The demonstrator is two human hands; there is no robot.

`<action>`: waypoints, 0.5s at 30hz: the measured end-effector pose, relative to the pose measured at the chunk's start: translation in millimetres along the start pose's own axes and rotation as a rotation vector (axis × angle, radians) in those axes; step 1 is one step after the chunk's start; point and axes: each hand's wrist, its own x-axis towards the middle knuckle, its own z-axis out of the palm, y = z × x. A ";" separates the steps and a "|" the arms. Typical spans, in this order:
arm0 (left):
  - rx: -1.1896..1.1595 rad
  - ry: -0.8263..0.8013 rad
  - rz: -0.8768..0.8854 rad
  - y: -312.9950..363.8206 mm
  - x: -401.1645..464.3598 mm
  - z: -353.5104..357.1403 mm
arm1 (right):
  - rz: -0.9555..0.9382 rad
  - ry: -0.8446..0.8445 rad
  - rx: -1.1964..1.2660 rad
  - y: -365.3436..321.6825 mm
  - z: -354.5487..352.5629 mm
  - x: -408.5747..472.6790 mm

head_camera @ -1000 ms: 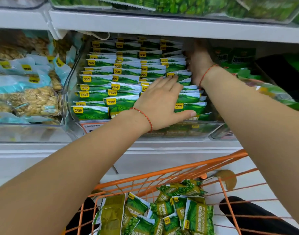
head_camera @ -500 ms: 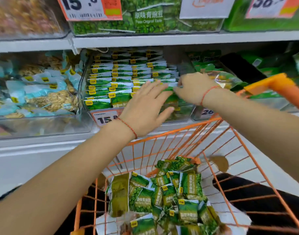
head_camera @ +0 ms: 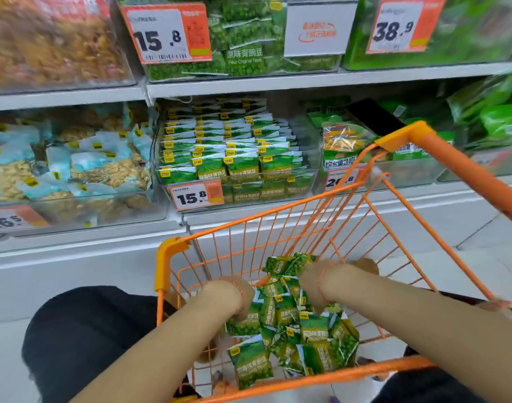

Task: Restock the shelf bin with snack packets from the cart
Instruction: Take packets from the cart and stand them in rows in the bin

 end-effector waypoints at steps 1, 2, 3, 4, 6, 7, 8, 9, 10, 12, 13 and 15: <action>0.012 -0.010 0.011 3.6 3.0 -1.4 | -0.034 -0.043 -0.062 -6.9 7.3 3.6; 0.014 -0.012 0.016 5.5 7.3 -1.4 | -0.051 -0.054 -0.082 -8.5 17.7 10.6; 0.014 -0.007 0.008 7.1 9.8 -1.7 | -0.067 -0.025 -0.115 -7.9 26.4 18.1; 0.015 0.002 0.005 7.7 14.1 0.2 | -0.071 0.006 -0.150 -5.8 32.9 20.8; 0.004 0.018 0.011 7.7 17.3 2.1 | -0.082 0.015 -0.150 -2.1 38.0 27.9; -0.006 0.021 0.020 7.2 19.4 4.0 | -0.102 -0.013 -0.127 -1.6 39.5 31.5; -0.009 0.032 0.030 5.2 22.8 6.1 | -0.127 -0.040 -0.103 -1.3 40.4 34.5; -0.002 0.043 0.037 2.4 27.1 8.5 | -0.138 -0.052 -0.077 -2.0 40.8 36.4; -0.009 0.051 0.036 -1.2 30.9 10.4 | -0.149 -0.048 -0.058 -2.2 41.2 38.0; -0.066 0.033 0.037 -8.1 34.1 10.2 | -0.171 -0.017 -0.026 -0.1 40.0 39.3; -0.118 0.024 0.058 -10.3 34.3 8.5 | -0.172 -0.009 0.030 1.3 37.8 39.0; -0.306 0.029 0.120 -11.0 33.1 2.6 | -0.175 -0.004 0.185 5.1 30.4 38.6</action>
